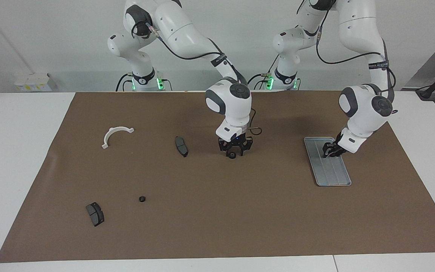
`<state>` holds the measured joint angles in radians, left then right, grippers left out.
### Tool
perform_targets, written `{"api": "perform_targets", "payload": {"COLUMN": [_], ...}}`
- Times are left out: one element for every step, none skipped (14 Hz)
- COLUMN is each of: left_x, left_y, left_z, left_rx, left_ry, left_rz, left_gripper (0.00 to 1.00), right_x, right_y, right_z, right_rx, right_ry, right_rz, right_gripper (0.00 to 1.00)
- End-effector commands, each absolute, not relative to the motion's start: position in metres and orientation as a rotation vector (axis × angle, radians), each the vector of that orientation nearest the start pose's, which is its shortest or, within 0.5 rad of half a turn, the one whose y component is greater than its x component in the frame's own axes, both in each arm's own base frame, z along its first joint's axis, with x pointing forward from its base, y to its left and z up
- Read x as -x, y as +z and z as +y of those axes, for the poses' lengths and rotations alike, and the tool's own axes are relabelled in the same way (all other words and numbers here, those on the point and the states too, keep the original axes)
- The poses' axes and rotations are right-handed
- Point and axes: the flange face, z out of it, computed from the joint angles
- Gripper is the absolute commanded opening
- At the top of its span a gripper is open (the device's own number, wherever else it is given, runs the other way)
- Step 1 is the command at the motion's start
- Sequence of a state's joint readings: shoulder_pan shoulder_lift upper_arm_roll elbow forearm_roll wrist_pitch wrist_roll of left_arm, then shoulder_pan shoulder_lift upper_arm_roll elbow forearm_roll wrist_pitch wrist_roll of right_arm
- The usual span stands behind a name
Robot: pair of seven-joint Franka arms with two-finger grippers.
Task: Place bearing gear from tray to pile
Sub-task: 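Grasp the second gear with the right gripper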
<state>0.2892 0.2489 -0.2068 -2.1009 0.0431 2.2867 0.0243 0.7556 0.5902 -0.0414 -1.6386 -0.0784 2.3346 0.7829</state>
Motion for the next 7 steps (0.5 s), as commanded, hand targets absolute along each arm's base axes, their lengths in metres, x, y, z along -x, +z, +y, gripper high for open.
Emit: {"api": "perform_targets", "payload": {"left_x": [-0.5613, -0.5620, -0.5621, -0.5621, -0.5621, -0.5623, -0.5627], "left_y": [0.3018, 0.3024, 0.3015, 0.3015, 0.3015, 0.3017, 0.3015], "left_z": [0.0518, 0.0519, 0.0510, 0.0502, 0.0501, 0.0502, 0.0502], "left_rx": [3.143, 3.143, 3.143, 3.142, 3.142, 3.142, 3.142], "left_ry": [0.051, 0.041, 0.043, 0.043, 0.043, 0.041, 0.041], "left_rz": [-0.077, -0.088, -0.100, -0.101, -0.101, -0.101, -0.101], "left_gripper": [0.56, 0.52, 0.46, 0.43, 0.40, 0.37, 0.33], "right_x": [-0.5227, -0.5241, -0.5251, -0.5257, -0.5266, -0.5283, -0.5300], "right_y": [0.2786, 0.2777, 0.2785, 0.2786, 0.2791, 0.2800, 0.2797], "right_z": [0.4509, 0.4494, 0.4491, 0.4484, 0.4477, 0.4466, 0.4451], "right_rx": [3.127, 3.127, 3.126, 3.127, 3.128, 3.130, 3.136], "right_ry": [-0.224, -0.224, -0.228, -0.230, -0.233, -0.243, -0.252], "right_rz": [0.017, 0.022, 0.023, 0.024, 0.026, 0.025, 0.019], "right_gripper": [0.63, 0.59, 0.53, 0.47, 0.39, 0.33, 0.28]}}
